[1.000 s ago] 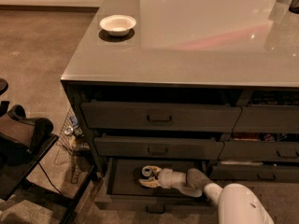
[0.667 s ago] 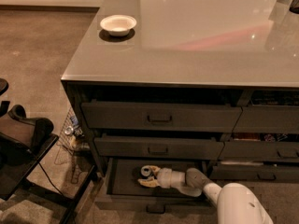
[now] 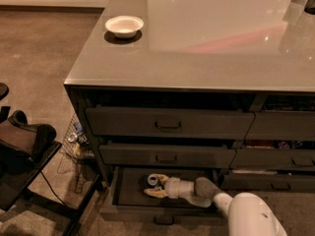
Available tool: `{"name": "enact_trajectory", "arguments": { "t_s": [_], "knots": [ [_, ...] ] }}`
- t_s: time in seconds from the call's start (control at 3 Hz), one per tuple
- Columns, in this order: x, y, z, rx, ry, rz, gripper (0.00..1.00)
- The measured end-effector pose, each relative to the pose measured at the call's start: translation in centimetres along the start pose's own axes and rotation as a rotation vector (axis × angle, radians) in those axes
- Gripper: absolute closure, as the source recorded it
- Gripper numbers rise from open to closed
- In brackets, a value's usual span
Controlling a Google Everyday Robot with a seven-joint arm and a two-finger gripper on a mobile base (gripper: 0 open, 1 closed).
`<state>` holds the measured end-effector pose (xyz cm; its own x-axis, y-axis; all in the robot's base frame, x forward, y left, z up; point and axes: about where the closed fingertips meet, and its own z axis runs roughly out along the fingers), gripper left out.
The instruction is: Place pepsi can into bottom drawer
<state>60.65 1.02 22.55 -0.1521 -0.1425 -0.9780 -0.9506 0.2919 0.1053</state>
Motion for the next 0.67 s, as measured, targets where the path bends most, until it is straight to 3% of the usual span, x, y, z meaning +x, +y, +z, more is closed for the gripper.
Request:
{"name": "enact_trajectory", "arguments": {
  "t_s": [0.33, 0.67],
  "knots": [
    [-0.03, 0.13, 0.22, -0.004, -0.001, 0.001, 0.00],
    [-0.03, 0.13, 0.23, -0.004, -0.001, 0.001, 0.00]
  ]
}}
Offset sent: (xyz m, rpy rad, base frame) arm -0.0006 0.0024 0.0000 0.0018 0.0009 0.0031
